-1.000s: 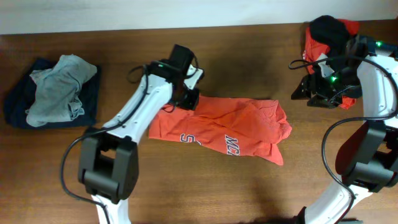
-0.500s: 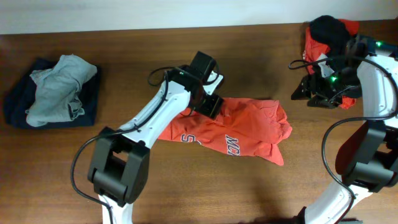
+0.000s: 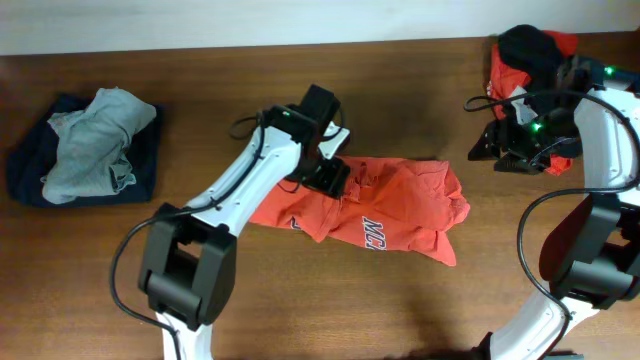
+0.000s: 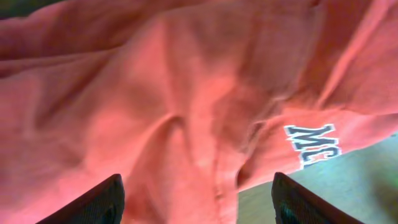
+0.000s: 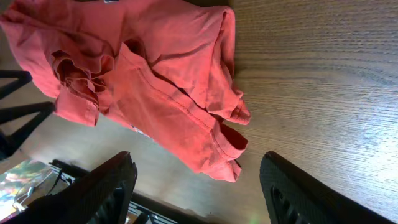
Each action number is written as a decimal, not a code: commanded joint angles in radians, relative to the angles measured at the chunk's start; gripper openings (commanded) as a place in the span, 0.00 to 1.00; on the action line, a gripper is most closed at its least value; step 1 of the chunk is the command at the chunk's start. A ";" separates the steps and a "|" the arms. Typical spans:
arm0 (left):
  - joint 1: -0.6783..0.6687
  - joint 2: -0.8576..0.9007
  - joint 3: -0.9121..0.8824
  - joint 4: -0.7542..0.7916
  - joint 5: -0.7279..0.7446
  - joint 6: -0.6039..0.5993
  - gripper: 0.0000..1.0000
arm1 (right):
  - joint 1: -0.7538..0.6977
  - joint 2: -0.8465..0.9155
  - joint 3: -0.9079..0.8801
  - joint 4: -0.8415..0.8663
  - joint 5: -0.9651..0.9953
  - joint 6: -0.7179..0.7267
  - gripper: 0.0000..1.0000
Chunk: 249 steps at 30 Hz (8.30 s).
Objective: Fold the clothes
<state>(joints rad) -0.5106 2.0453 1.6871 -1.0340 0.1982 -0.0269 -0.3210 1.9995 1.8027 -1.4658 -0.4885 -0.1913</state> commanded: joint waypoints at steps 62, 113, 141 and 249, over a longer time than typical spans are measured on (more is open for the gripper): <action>0.437 -0.005 0.155 -0.015 -0.117 0.001 0.96 | 0.044 -0.137 -0.645 0.609 0.088 0.285 0.04; 0.579 -0.030 0.159 0.031 -0.106 0.042 0.99 | 0.890 -0.026 -0.192 0.768 0.074 0.519 0.27; 0.599 -0.030 0.159 0.055 -0.118 0.042 0.99 | 0.902 -0.004 0.056 0.380 0.364 0.319 0.67; 0.733 -0.048 0.159 0.026 -0.055 -0.026 0.99 | 1.233 0.151 -0.019 0.641 0.394 0.663 0.87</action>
<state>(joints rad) 0.2264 2.0346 1.8252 -1.0115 0.1280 -0.0463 0.9154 2.1407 1.7817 -0.8169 -0.0956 0.5087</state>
